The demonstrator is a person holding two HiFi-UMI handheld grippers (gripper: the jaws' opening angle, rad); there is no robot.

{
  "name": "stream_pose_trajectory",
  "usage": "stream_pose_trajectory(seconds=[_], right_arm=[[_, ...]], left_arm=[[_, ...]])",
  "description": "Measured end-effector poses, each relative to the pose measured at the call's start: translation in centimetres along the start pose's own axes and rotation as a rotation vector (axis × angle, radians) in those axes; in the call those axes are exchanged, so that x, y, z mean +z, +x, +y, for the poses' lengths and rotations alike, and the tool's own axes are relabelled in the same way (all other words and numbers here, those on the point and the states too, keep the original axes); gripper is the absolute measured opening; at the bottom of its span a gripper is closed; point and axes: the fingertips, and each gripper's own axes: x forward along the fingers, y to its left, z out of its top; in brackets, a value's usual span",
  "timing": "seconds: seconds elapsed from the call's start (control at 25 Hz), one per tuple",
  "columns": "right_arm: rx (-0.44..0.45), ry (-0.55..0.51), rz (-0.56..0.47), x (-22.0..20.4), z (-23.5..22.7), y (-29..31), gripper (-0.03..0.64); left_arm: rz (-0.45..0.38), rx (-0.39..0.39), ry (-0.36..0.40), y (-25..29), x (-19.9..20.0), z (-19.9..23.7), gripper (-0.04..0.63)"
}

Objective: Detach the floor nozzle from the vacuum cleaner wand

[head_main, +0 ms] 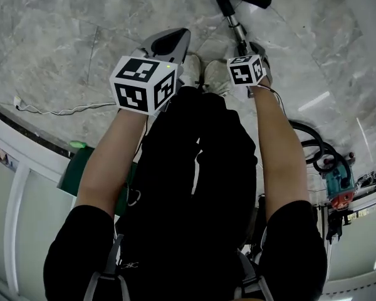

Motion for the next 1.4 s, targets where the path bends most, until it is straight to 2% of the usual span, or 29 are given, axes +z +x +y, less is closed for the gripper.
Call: stream_pose_trajectory(seconds=[0.2, 0.28, 0.4, 0.48, 0.52, 0.6, 0.64, 0.8, 0.96, 1.0, 1.04, 1.08, 1.24, 1.4], right_arm=[[0.033, 0.017, 0.024, -0.1, 0.3, 1.7, 0.168], [0.065, 0.015, 0.022, 0.0, 0.7, 0.2, 0.167], [0.102, -0.002, -0.052, 1.3, 1.9, -4.6, 0.166], [0.127, -0.025, -0.11, 2.4, 3.1, -8.1, 0.166], [0.145, -0.035, -0.135, 2.8, 3.9, -9.9, 0.166], [0.192, -0.049, -0.182, 3.4, 5.5, -13.2, 0.166], [0.217, -0.055, -0.205, 3.7, 6.4, -14.8, 0.166], [0.364, -0.104, -0.259, 3.5, 11.0, -21.1, 0.166], [0.558, -0.156, -0.24, 1.3, 14.3, -25.8, 0.166], [0.593, -0.144, -0.233, 0.8, 14.4, -26.6, 0.166], [0.618, -0.134, -0.225, 0.4, 14.4, -27.0, 0.166], [0.627, -0.135, -0.218, 0.2, 14.2, -27.3, 0.166], [0.586, -0.179, -0.247, 1.0, 14.1, -26.6, 0.166], [0.609, -0.188, -0.335, 2.9, 15.1, -27.0, 0.167]], left_arm=[[0.043, -0.006, 0.008, 1.4, -0.5, 0.6, 0.0], [0.064, -0.009, 0.016, 1.1, -0.5, -0.2, 0.0], [0.077, -0.004, -0.008, -0.4, -0.2, -1.5, 0.005], [0.067, 0.013, -0.061, -1.8, -0.3, -1.8, 0.023], [0.063, 0.012, -0.099, -2.4, -0.5, -2.0, 0.072], [0.065, -0.008, -0.183, -3.2, -0.9, -2.4, 0.22], [0.063, -0.02, -0.222, -3.6, -0.9, -2.6, 0.246], [-0.002, -0.071, -0.342, -5.4, 0.2, -4.0, 0.261], [-0.103, -0.18, -0.445, -6.0, 1.6, -6.2, 0.258], [-0.128, -0.203, -0.447, -6.3, 1.9, -6.8, 0.232], [-0.144, -0.22, -0.436, -6.6, 2.0, -7.5, 0.179], [-0.153, -0.235, -0.41, -6.9, 2.0, -8.2, 0.166], [-0.203, -0.313, -0.235, -8.4, 3.0, -10.8, 0.161], [-0.213, -0.345, -0.199, -9.8, 4.3, -11.3, 0.161]])
